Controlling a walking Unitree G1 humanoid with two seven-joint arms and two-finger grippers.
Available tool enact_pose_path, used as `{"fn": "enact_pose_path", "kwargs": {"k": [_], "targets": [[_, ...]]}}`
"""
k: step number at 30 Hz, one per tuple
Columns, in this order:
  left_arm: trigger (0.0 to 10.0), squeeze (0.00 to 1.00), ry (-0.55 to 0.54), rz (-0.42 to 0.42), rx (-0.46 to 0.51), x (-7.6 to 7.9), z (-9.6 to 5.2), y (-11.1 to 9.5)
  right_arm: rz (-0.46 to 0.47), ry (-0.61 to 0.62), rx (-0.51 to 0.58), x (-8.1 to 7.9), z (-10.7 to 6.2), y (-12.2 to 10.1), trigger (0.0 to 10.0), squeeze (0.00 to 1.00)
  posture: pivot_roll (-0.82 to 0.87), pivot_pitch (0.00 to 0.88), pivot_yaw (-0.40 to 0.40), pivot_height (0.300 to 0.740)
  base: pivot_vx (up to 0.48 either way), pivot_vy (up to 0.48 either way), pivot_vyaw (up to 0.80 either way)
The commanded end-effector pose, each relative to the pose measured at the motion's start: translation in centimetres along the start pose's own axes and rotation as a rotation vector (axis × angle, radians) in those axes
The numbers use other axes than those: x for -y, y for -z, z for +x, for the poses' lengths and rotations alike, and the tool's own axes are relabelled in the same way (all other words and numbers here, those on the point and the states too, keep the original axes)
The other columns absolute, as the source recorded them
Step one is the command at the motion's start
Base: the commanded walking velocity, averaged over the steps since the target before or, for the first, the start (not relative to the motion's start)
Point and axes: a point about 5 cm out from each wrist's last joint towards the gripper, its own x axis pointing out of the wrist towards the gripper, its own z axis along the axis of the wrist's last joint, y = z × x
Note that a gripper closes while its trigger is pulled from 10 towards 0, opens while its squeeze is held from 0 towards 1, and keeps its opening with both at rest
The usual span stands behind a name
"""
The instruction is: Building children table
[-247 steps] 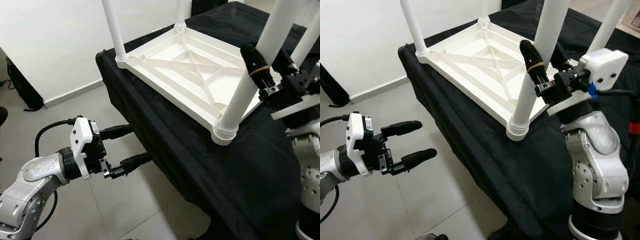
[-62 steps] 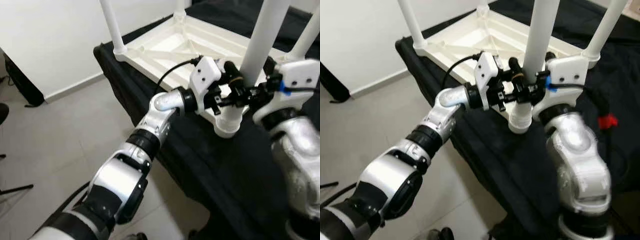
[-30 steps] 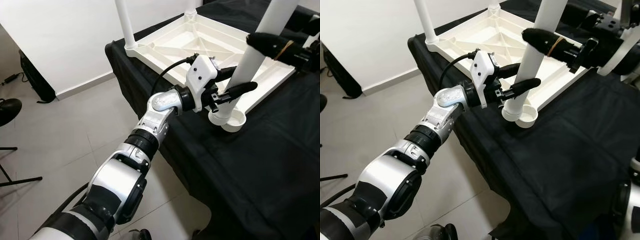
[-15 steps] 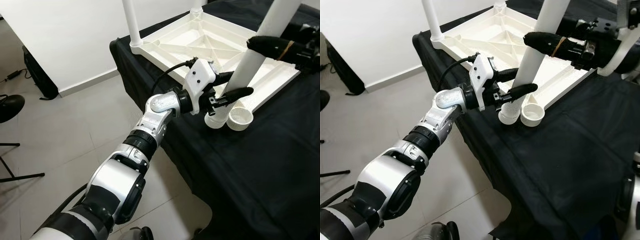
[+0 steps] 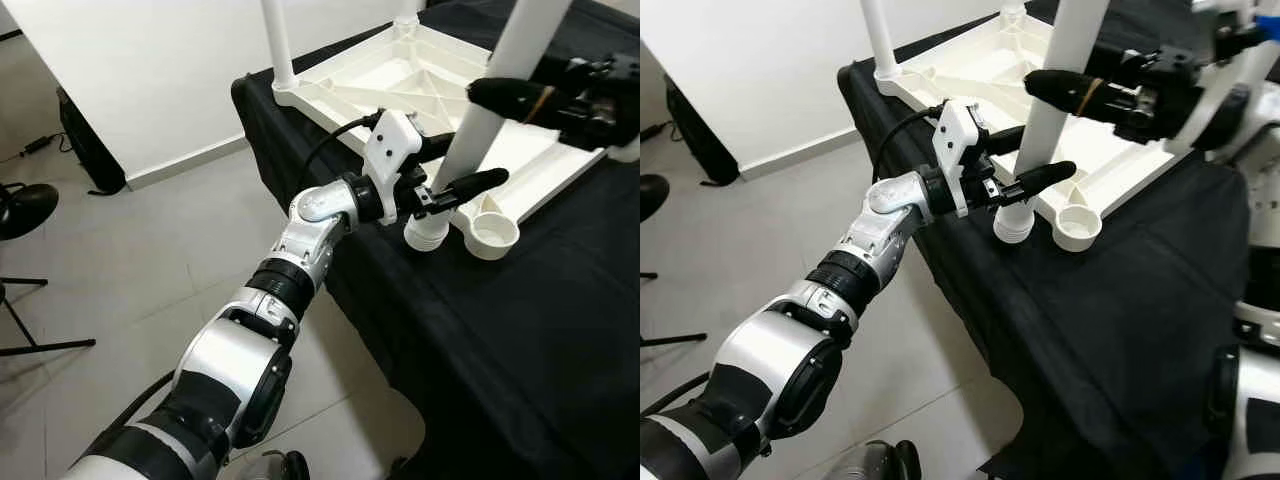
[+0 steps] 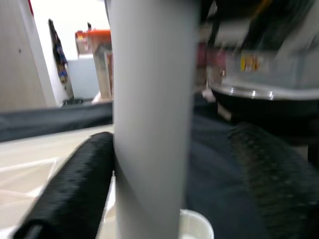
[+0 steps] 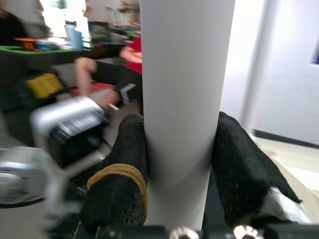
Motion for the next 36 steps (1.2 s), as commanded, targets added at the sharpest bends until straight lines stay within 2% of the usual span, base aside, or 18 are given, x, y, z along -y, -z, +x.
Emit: {"fn": "enact_pose_path", "kwargs": {"k": [1,2,6,8,10,12,13,14,16,17,18,19,21,22,27,30,32,36], "targets": [[10.0,1.0,0.022,0.001,0.022,-0.1,0.0,-0.6,-0.025,0.02,-0.008,0.0,0.2,0.0,0.0,0.0,-0.12,0.17,0.06,0.74,0.0,0.0,0.0],[10.0,1.0,0.021,0.012,0.035,-0.5,-0.4,-1.0,-0.012,0.083,-0.016,0.5,0.2,0.0,0.0,0.0,-0.12,0.166,0.058,0.74,0.0,0.0,0.0],[10.0,1.0,0.009,0.047,0.027,-0.9,-1.2,-1.2,-0.009,0.165,-0.014,1.2,0.2,-0.2,0.0,0.0,-0.13,0.166,0.058,0.74,0.0,0.0,0.0],[10.0,1.0,-0.04,0.142,-0.024,-1.6,-2.4,-1.1,-0.005,0.254,0.009,2.0,0.4,-0.9,0.0,0.0,-0.12,0.16,0.06,0.74,0.0,0.0,0.0],[10.0,1.0,-0.14,0.274,-0.108,-2.6,-4.1,-0.8,0.016,0.324,0.075,2.5,0.7,-2.0,0.0,0.0,-0.12,0.15,0.06,0.74,0.0,0.0,0.0],[10.0,1.0,-0.14,0.274,-0.108,-2.6,-4.1,-0.8,0.016,0.324,0.075,2.5,0.7,-2.0,0.0,0.0,-0.12,0.15,0.06,0.74,0.0,0.0,0.0],[10.0,1.0,-0.175,0.316,-0.133,-2.9,-4.6,-0.6,0.032,0.346,0.103,2.6,0.8,-2.4,0.0,0.0,-0.12,0.15,0.06,0.74,0.0,0.0,0.0],[10.0,1.0,-0.246,0.354,-0.167,-3.3,-5.4,-0.4,0.051,0.351,0.161,2.4,1.1,-3.2,0.0,0.0,-0.11,0.145,0.06,0.74,0.0,0.0,0.0],[10.0,1.0,-0.361,0.421,-0.217,-3.1,-6.9,0.4,0.12,0.237,0.347,0.5,2.4,-5.6,0.0,0.0,-0.11,0.133,0.063,0.74,0.0,0.0,0.0],[10.0,1.0,-0.403,0.434,-0.217,-2.7,-7.4,0.6,0.132,0.164,0.405,-0.6,2.9,-6.5,0.0,0.0,-0.11,0.128,0.062,0.74,0.0,0.0,0.0],[10.0,1.0,-0.403,0.434,-0.217,-2.7,-7.4,0.6,0.132,0.164,0.405,-0.6,2.9,-6.5,0.0,0.0,-0.11,0.128,0.062,0.74,0.0,0.0,0.0],[10.0,0.9,-0.424,0.451,-0.214,-2.3,-7.7,0.6,0.129,0.103,0.43,-1.6,3.2,-6.8,0.0,0.0,-0.11,0.122,0.06,0.74,0.0,0.0,0.0],[10.0,0.9,-0.435,0.461,-0.211,-2.1,-7.8,0.5,0.123,0.074,0.435,-2.1,3.4,-6.9,0.0,0.0,-0.11,0.122,0.06,0.74,0.0,0.0,0.0],[10.0,0.0,-0.45,0.467,-0.19,-1.3,-7.9,0.3,0.126,0.026,0.464,-3.2,3.9,-6.9,0.0,0.0,-0.09,0.096,0.049,0.74,0.0,0.0,0.0],[10.0,0.0,-0.458,0.493,-0.173,-0.5,-8.2,-0.1,0.154,-0.052,0.498,-4.5,4.7,-6.7,0.0,0.0,-0.08,0.084,0.043,0.74,0.0,0.0,0.0],[10.0,0.0,-0.493,0.595,-0.201,-0.3,-8.8,-0.7,0.177,-0.109,0.484,-5.9,5.6,-5.8,0.0,0.0,-0.07,0.067,0.03,0.74,0.0,0.0,0.0],[10.0,0.0,-0.504,0.631,-0.211,0.0,-8.9,-1.1,0.189,-0.102,0.472,-6.2,6.0,-5.2,0.0,0.0,-0.06,0.058,0.024,0.74,0.0,0.0,0.0],[10.0,0.0,-0.532,0.624,-0.213,0.2,-9.0,-1.4,0.193,-0.093,0.458,-6.4,6.3,-4.8,0.0,0.0,-0.06,0.058,0.023,0.74,0.0,0.0,0.0]]}}
